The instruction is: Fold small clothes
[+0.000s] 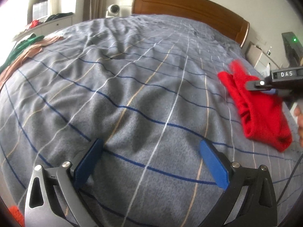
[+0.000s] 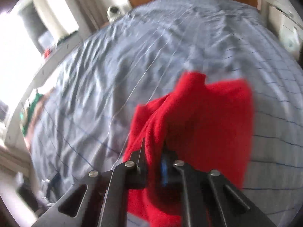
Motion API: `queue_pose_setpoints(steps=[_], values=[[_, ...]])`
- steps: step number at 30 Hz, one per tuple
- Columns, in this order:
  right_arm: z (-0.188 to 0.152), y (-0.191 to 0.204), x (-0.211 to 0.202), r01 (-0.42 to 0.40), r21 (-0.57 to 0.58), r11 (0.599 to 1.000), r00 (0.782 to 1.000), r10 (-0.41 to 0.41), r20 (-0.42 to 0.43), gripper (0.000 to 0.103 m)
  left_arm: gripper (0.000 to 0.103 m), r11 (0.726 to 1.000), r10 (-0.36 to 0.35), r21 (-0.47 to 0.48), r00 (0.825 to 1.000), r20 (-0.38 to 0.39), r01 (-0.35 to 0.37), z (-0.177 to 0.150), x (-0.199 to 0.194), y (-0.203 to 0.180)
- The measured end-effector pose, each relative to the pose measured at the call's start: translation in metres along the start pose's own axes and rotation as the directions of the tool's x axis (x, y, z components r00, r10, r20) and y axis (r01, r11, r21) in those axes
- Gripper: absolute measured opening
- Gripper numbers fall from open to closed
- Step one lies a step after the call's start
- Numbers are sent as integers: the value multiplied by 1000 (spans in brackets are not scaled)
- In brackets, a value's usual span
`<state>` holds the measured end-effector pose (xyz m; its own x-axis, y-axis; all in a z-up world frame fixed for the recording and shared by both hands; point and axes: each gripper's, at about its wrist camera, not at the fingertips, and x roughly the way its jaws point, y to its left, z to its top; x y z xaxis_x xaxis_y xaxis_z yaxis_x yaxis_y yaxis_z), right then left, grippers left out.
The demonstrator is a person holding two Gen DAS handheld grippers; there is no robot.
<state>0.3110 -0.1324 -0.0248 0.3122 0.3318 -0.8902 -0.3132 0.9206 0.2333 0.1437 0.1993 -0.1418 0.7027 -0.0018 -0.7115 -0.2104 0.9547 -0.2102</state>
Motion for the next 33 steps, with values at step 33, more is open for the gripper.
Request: queue_pose_setpoints(steps=[33], values=[[-128,-6,-88,74,-270,960,966,-2,259,42,102,1000,22,3,1000,-10,-22,2,5,-5]])
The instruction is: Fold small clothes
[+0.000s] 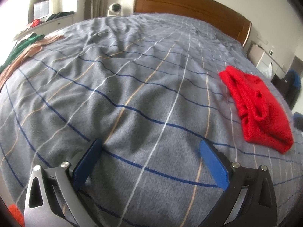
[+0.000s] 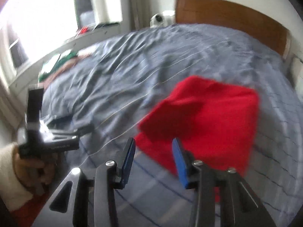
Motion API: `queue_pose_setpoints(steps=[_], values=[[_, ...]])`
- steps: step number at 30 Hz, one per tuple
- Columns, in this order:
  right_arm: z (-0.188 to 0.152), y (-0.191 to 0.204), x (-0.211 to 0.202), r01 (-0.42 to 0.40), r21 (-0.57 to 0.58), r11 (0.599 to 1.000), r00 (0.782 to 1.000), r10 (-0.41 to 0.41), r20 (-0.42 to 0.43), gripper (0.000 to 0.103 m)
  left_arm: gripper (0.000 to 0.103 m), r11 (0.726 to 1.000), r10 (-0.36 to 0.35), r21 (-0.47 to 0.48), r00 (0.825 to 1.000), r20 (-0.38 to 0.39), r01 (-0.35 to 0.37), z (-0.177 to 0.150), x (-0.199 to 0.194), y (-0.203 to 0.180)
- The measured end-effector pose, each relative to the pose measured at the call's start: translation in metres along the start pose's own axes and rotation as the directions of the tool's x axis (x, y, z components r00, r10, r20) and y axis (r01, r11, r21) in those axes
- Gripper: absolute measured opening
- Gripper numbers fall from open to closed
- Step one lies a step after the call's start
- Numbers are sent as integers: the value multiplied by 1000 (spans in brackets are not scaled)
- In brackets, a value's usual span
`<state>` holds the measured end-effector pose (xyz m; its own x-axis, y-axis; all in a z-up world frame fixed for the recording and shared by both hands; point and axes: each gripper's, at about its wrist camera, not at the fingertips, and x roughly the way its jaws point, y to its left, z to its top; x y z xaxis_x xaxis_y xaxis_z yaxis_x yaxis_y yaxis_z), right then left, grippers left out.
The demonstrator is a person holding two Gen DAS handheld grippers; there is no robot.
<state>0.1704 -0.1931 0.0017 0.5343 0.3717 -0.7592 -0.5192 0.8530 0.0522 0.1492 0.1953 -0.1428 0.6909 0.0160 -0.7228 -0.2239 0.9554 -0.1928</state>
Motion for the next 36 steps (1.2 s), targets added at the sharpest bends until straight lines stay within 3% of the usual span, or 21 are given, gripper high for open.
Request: queue_pose_setpoints(steps=[2,4,6,8,11,21,22,24,27,30,32,34,36], values=[[0,-15,-7,58,48,997,998,-59,22,47,102,1000,1,3,1000,0,-1,0,1,0],[-8,-35,0,101,117,988,995,-101,-7,49,102,1000,2,3,1000,0,-2,0,1,0],[-26,-48,22,90,184,979,992,-71,-106,50,102,1000,7,9,1000,1,-7,0,2,-1],[-37,-45,30,89,184,979,988,-63,-140,50,102,1000,13,20,1000,1,-13,-1,3,-2],[-44,-32,21,93,156,983,991,-76,-112,51,102,1000,18,26,1000,1,-18,-1,4,-2],[-88,-46,-18,81,313,946,995,-61,-75,53,102,999,31,43,1000,2,-31,-2,6,-3],[-94,-49,-21,84,338,937,995,-63,-73,54,102,998,35,47,999,3,-36,-2,6,-4],[-102,-53,-28,98,358,928,995,-81,-62,68,102,997,45,55,999,5,-45,-4,6,-6],[-112,-57,-40,167,365,916,986,-165,-37,84,102,997,46,66,999,7,-46,-5,4,-7],[-130,-60,-42,253,333,908,966,-255,-39,93,102,996,49,80,999,12,-50,-7,3,-9],[-145,-63,-37,250,328,911,967,-251,-41,95,102,994,53,92,998,16,-54,-9,1,-11],[-157,-61,-39,234,313,921,967,-253,22,96,102,994,44,104,999,10,-45,-11,-3,-14],[-158,-59,-39,243,299,923,964,-264,31,96,102,992,-5,126,1000,-2,5,-15,-15,-21]])
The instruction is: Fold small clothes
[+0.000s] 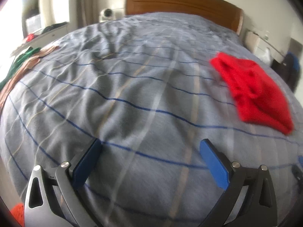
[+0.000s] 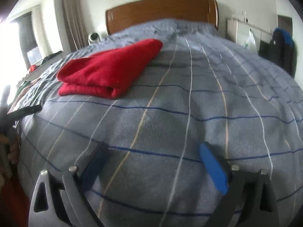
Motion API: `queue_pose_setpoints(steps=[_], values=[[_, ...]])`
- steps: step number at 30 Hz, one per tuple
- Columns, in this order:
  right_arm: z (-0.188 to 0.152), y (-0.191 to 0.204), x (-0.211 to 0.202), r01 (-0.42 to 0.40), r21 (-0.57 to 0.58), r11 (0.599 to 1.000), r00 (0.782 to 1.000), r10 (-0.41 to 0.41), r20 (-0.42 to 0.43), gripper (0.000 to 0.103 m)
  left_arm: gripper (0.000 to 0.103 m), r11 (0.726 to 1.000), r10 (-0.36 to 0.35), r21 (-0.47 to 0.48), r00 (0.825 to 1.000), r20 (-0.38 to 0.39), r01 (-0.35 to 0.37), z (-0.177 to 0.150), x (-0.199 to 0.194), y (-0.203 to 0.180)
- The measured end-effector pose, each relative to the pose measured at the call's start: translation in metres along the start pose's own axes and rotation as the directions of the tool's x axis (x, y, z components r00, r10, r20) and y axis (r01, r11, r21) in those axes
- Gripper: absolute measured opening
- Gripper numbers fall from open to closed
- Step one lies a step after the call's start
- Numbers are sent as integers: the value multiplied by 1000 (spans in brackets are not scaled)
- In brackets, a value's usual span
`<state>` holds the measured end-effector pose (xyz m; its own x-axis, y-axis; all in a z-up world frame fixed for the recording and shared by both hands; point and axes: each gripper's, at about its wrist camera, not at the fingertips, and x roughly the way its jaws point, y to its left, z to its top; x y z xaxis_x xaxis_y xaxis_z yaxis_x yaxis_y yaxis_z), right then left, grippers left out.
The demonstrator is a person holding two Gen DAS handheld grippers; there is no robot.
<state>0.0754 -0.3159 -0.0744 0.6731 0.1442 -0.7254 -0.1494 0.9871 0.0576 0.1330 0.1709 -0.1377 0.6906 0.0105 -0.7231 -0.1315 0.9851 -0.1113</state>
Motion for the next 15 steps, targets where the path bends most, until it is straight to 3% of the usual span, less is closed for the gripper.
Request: queue_pose_setpoints(steps=[3,6,8,10,12,13,15], values=[[1,-2,1,-15,-1,1000,1000,15,0,98,102,983,-182,24,983,-5,182,3,-20,-20],[-2,-4,0,-27,-1,1000,999,27,23,99,102,947,-321,-18,946,-38,321,32,-22,-41],[-2,-2,0,-24,-4,1000,1000,25,19,99,102,927,-375,-40,925,-62,373,58,-15,-55],[5,-1,0,-18,-12,1000,999,18,-38,99,102,923,-385,-48,919,-87,382,83,1,-67],[22,-2,-6,-54,13,998,997,55,-63,99,102,937,-350,-45,929,-122,347,109,30,-76],[29,-5,-10,-92,41,995,995,94,-40,99,102,942,-335,-47,931,-147,332,113,42,-80],[61,-14,-13,-174,120,977,985,172,26,99,102,944,-331,-76,911,-247,322,124,77,-90]])
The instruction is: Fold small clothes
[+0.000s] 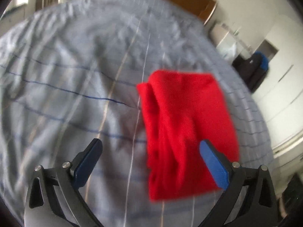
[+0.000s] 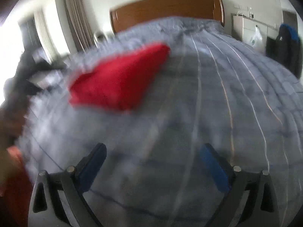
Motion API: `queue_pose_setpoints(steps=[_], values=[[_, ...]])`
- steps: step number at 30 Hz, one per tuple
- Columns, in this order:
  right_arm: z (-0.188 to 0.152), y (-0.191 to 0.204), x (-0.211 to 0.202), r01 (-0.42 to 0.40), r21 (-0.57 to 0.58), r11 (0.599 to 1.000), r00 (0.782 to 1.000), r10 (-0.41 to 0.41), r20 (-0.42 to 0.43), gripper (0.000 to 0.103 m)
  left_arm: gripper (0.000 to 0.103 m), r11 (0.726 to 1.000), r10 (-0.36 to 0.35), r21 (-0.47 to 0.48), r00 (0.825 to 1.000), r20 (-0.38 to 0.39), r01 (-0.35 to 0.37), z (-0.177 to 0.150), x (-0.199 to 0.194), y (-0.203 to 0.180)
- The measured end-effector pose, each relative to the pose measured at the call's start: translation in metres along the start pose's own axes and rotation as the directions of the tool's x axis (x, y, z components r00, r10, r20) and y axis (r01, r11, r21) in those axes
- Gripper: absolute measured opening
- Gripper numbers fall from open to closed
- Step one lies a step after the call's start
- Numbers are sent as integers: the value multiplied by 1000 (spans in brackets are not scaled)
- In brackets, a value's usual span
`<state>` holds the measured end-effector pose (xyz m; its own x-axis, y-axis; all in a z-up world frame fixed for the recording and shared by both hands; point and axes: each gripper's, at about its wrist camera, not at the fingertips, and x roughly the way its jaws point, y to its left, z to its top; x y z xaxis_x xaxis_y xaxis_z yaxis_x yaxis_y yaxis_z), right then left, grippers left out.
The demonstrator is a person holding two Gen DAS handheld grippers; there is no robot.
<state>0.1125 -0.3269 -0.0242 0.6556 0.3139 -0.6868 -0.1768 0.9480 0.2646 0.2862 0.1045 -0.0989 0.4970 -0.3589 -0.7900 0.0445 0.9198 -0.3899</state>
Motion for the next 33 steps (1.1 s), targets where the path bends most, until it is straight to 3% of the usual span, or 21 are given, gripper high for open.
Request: queue_pose_setpoints(steps=[3,7,8,9,10,11,12,13,14,16,19,24,25,26,28,30,32,33], values=[[50,-19,31,-123,155,980,992,123,7,99,102,999,-28,-38,997,-76,25,7,26,-1],[100,-37,106,-138,246,959,983,163,-85,98,101,997,80,30,992,-94,-77,3,34,-15],[110,-36,130,-159,249,955,974,193,-118,98,96,994,95,54,992,-84,-90,2,35,-19],[113,-35,144,-171,253,952,967,211,-140,94,86,992,105,81,992,-71,-99,-1,35,-22],[116,-34,160,-168,265,949,961,218,-172,91,55,991,92,106,993,-73,-84,-4,35,-26],[116,-30,173,-163,267,950,955,220,-200,80,30,991,64,122,994,-89,-53,-7,36,-30],[116,-17,182,-162,223,961,952,211,-221,59,27,989,79,131,994,-73,-69,-10,33,-33],[115,-5,184,-137,155,978,956,171,-236,47,21,986,95,143,994,-54,-86,-11,30,-37],[115,19,181,-54,4,999,970,53,-238,41,19,981,108,163,994,-30,-102,-14,24,-42],[114,53,173,54,-211,976,979,-93,-179,34,18,981,101,165,995,10,-101,-14,10,-45],[120,90,145,120,-358,926,989,-144,-42,33,18,986,58,149,995,82,-70,-5,-26,-43],[146,116,106,71,-338,938,995,-44,87,33,21,985,51,154,982,183,-79,16,-66,-41],[153,116,105,54,-313,948,996,-29,84,33,32,986,64,143,983,172,-89,20,-62,-37],[159,112,110,34,-274,961,997,-15,71,34,50,986,87,126,984,156,-107,21,-54,-32],[161,102,121,19,-222,975,1000,-14,22,47,70,978,162,110,978,133,-177,15,-40,-19],[149,84,124,57,-177,983,998,-62,-24,90,72,955,237,141,956,171,-262,-7,-42,-13],[129,65,113,96,-149,984,995,-101,-24,97,91,931,286,170,935,211,-323,-28,-53,-10],[121,58,108,110,-147,983,993,-116,-28,97,94,911,319,184,914,251,-369,-45,-62,-10]])
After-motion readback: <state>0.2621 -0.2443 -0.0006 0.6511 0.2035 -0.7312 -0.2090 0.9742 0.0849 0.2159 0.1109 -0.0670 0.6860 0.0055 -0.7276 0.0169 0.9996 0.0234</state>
